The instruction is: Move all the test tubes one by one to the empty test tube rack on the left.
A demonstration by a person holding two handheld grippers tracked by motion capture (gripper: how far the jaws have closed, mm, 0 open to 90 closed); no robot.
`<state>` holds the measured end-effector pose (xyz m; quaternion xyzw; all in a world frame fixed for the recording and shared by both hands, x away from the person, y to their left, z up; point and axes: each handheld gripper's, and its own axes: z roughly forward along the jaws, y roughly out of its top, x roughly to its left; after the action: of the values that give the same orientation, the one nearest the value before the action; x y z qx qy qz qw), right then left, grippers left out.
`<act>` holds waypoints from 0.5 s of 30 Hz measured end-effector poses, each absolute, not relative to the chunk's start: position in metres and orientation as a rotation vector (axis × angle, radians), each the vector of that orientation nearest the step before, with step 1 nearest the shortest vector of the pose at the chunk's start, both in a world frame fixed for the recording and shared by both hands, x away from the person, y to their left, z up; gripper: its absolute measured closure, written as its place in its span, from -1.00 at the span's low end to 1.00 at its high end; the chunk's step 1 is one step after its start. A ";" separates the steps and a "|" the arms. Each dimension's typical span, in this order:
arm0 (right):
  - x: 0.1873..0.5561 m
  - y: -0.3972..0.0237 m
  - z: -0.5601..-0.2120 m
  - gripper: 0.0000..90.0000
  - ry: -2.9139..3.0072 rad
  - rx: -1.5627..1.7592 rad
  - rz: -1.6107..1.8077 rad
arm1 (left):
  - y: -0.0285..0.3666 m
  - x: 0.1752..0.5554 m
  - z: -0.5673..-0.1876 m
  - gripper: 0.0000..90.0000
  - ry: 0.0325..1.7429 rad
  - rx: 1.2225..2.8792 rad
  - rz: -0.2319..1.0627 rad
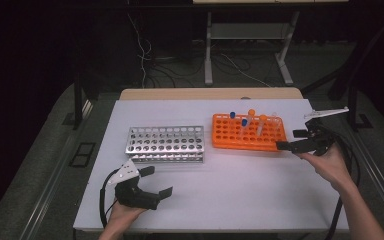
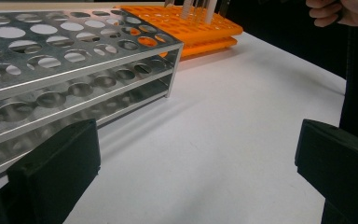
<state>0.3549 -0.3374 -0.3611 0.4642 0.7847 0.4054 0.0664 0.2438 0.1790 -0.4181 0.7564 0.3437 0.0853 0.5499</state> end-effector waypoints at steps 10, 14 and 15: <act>0.374 -0.342 -0.375 -1.00 2.335 1.402 1.213 | 0.179 0.244 -0.418 -1.00 0.813 1.790 0.201; 0.381 -0.344 -0.380 -1.00 2.323 1.397 1.223 | 0.179 0.244 -0.418 -1.00 0.813 1.789 0.201; 0.382 -0.344 -0.381 -1.00 2.322 1.399 1.223 | 0.179 0.244 -0.418 -1.00 0.813 1.790 0.201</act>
<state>0.3823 -0.3445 -0.3811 0.4687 0.7780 0.4098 0.0839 0.2441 0.1791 -0.4183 0.7562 0.3437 0.0848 0.5503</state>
